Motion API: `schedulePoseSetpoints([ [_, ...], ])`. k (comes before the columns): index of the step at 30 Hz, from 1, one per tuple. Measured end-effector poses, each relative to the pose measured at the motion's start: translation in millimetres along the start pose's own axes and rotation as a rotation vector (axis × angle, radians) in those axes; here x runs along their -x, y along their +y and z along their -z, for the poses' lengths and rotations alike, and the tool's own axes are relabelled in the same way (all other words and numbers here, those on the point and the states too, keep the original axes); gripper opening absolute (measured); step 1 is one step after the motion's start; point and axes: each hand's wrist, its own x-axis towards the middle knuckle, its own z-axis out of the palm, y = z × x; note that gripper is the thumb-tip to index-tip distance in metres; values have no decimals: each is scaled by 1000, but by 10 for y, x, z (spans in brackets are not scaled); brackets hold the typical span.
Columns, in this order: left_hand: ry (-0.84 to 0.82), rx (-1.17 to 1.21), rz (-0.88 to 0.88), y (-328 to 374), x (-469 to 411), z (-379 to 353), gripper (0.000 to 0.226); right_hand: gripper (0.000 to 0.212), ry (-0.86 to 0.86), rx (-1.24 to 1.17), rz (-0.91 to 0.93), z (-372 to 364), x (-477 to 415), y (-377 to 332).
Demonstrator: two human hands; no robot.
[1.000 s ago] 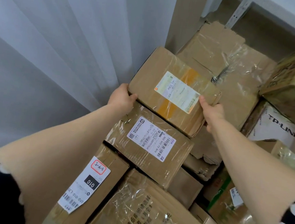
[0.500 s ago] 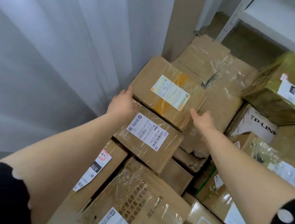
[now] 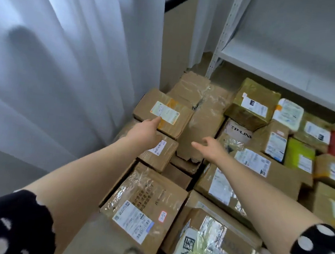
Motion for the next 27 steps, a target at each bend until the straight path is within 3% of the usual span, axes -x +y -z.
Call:
schedulePoseSetpoints([
  [2,-23,-34,-52,178,209,55,69,54,21,16,-2,103,327,95],
  [6,-46,-69,-186,582,656,123,71,70,100,-24,-35,314,1030,302],
  [12,-80,-113,-345,1022,1337,41,72,69,204,-52,-132,404,2055,643],
  [20,-80,-198,-572,1840,2097,-174,72,58,288,-101,-242,534,3155,1246],
  [23,-74,-249,-636,2222,2325,-263,72,40,319,-141,-239,702,3442,1541],
  [27,-59,-264,-664,2818,2580,-456,73,55,363,-151,-236,899,3739,1943],
])
